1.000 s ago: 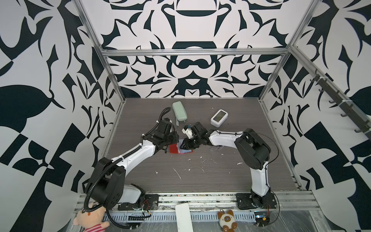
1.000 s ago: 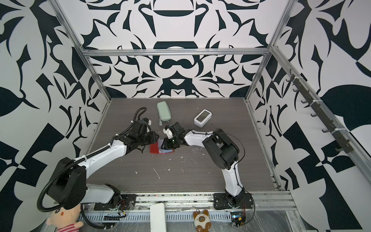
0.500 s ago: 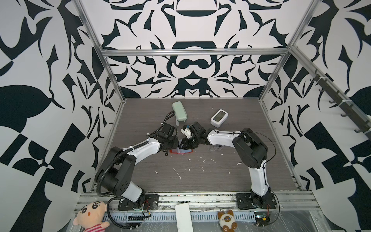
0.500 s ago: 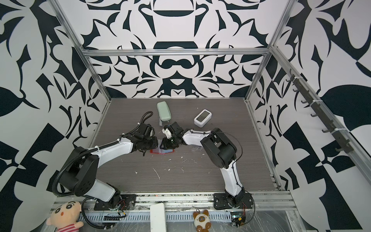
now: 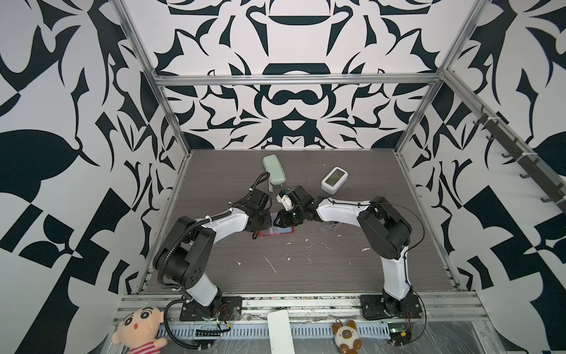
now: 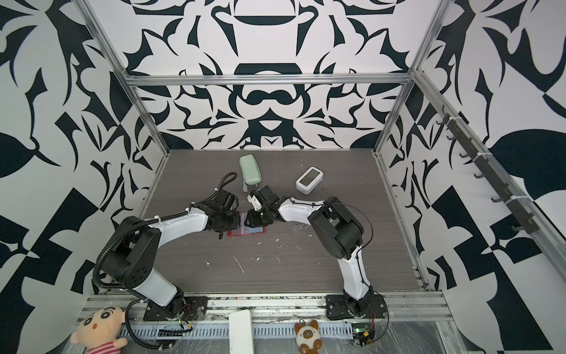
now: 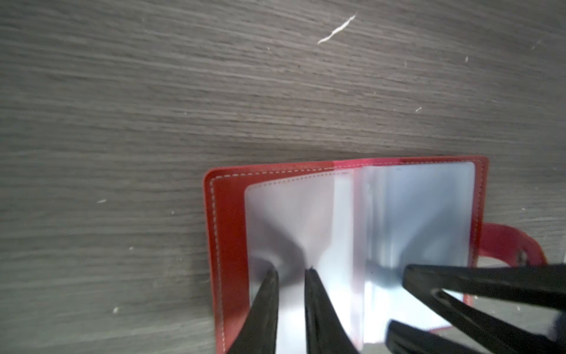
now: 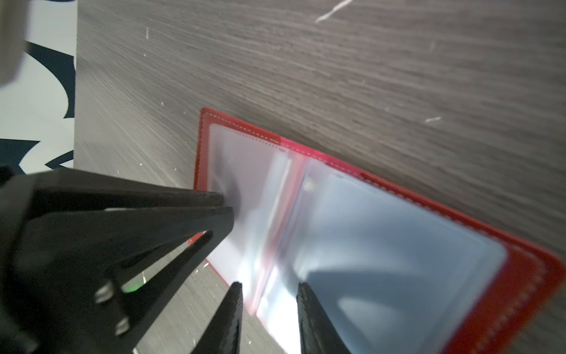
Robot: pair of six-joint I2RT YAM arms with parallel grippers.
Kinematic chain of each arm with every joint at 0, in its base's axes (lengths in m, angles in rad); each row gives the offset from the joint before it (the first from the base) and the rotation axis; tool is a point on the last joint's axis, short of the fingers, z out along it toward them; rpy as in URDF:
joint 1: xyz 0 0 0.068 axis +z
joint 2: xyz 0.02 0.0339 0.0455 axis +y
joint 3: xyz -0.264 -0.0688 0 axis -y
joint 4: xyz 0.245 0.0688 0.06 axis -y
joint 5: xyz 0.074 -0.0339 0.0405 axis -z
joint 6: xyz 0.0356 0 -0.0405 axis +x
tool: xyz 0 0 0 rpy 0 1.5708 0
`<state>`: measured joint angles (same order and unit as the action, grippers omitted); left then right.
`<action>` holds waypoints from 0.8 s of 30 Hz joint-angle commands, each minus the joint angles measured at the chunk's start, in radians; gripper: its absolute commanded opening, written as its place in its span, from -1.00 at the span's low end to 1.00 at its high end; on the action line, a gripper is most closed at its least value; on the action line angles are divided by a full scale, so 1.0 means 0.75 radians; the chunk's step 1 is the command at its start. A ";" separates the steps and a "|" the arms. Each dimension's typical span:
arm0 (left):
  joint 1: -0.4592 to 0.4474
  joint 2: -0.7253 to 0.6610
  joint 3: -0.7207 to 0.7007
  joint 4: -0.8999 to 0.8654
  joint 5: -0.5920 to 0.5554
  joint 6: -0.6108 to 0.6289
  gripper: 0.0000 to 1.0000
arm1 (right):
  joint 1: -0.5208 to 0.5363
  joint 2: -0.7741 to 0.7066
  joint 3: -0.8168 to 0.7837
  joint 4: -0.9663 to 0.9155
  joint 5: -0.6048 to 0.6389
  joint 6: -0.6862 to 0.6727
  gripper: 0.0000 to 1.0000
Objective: Insert credit cards into a card holder
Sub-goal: Flip over the card slot on the card holder.
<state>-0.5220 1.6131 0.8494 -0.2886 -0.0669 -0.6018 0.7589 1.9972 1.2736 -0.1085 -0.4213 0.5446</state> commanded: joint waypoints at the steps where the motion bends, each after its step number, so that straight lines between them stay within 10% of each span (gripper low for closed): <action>1: 0.000 -0.030 0.065 -0.098 -0.007 0.017 -0.55 | 0.002 -0.147 -0.020 -0.009 0.071 -0.037 -0.31; 24: -0.192 0.335 0.738 -0.140 0.424 0.066 -0.04 | -0.366 -0.734 -0.216 -0.554 0.557 -0.250 -0.30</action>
<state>-0.6456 1.8187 1.3460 -0.3641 0.1883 -0.5533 0.5198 1.4914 1.1381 -0.4507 -0.0566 0.3813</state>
